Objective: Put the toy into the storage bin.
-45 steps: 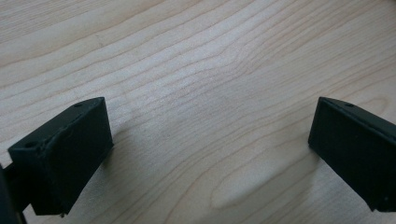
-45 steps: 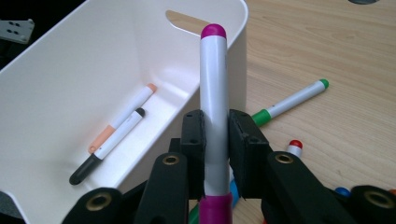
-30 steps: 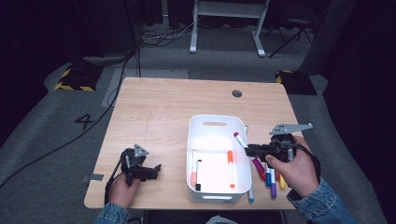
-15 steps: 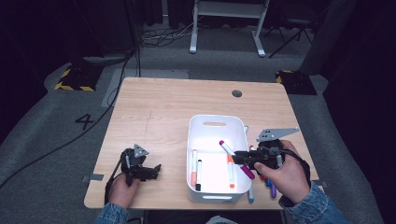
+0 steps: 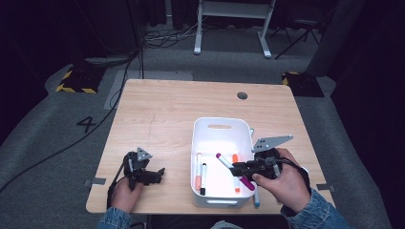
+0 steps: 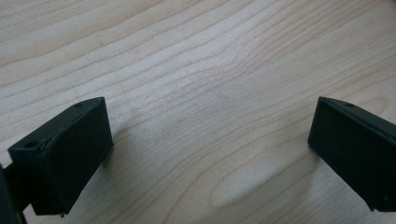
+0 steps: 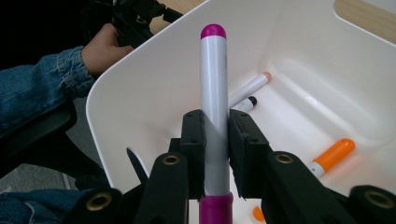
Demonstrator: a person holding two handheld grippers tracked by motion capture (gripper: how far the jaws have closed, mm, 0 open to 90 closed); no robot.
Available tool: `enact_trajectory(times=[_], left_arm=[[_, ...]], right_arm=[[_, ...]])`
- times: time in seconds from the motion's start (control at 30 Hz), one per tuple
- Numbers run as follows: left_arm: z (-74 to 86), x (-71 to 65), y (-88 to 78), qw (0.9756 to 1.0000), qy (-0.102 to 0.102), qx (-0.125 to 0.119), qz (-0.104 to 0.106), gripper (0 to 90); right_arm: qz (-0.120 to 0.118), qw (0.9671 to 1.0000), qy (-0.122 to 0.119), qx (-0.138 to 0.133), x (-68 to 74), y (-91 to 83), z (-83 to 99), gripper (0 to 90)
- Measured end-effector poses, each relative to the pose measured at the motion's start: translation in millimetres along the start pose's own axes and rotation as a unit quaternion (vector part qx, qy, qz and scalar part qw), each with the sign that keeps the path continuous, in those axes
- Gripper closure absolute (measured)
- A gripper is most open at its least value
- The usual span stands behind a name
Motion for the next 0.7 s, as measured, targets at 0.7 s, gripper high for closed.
enact_trajectory(times=[0.7], left_arm=[[0.0,0.0,-0.1,1.0000,0.000,0.001,0.000,0.0]], right_arm=[[-0.007,0.9980,-0.003,0.063,2.2,18.9,16.4,77.0]])
Point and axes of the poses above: each handheld gripper's, and its own axes: y roughly forward along the jaws, z roughly out of its underside, x roughly to its left, the point moved 4 cm from there along y, roughly forward along the jaws, and after that the axes turned 11 degrees about -x, right-handed, at the moved point
